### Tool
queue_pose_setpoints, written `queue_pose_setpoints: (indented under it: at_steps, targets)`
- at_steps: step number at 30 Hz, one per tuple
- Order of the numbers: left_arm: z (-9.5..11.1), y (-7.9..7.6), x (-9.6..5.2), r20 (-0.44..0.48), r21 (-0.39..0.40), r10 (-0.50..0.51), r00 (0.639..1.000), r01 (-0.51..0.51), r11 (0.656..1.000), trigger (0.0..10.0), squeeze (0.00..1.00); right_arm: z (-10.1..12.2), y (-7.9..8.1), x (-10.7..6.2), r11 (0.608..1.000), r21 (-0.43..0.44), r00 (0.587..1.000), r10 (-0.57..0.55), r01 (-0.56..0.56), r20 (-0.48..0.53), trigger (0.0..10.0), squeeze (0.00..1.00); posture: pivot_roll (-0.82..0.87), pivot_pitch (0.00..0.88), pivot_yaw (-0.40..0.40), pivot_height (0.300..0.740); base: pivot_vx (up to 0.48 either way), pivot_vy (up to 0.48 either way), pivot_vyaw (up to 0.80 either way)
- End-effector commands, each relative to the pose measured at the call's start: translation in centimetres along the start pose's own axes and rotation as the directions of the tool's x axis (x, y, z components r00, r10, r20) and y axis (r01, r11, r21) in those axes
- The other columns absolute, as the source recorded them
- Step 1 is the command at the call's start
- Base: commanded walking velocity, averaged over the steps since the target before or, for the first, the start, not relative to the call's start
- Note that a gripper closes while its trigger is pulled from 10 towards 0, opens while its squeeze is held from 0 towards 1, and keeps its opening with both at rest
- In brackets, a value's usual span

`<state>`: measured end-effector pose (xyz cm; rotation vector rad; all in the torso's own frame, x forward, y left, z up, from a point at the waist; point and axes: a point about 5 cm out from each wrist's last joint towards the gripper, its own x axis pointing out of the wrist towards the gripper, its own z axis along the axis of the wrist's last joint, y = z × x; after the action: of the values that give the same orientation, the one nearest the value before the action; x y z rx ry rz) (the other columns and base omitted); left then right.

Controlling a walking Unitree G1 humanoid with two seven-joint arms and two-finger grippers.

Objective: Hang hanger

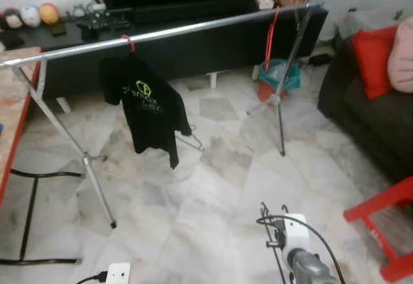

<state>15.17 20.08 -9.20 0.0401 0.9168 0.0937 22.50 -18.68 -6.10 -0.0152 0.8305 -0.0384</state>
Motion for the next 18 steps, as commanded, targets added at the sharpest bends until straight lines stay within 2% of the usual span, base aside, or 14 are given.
queue_pose_setpoints:
  at_steps: [1,18]
  targets:
    - [-0.80,0.77,-0.26,-0.028,0.026,0.013,1.000,-0.013,1.000,10.0,0.00,-0.12,0.79,0.03,1.000,0.007,1.000,0.021,-0.021,-0.002,10.0,0.00,0.02,0.052,-0.036,0.740,0.337,0.000,0.00]
    - [-0.78,0.72,-0.26,-0.027,0.035,0.007,1.000,-0.006,0.999,10.0,0.00,-0.36,0.90,-0.03,1.000,0.015,1.000,0.025,-0.025,-0.002,10.0,0.00,0.01,0.011,-0.030,0.740,0.340,0.000,0.00]
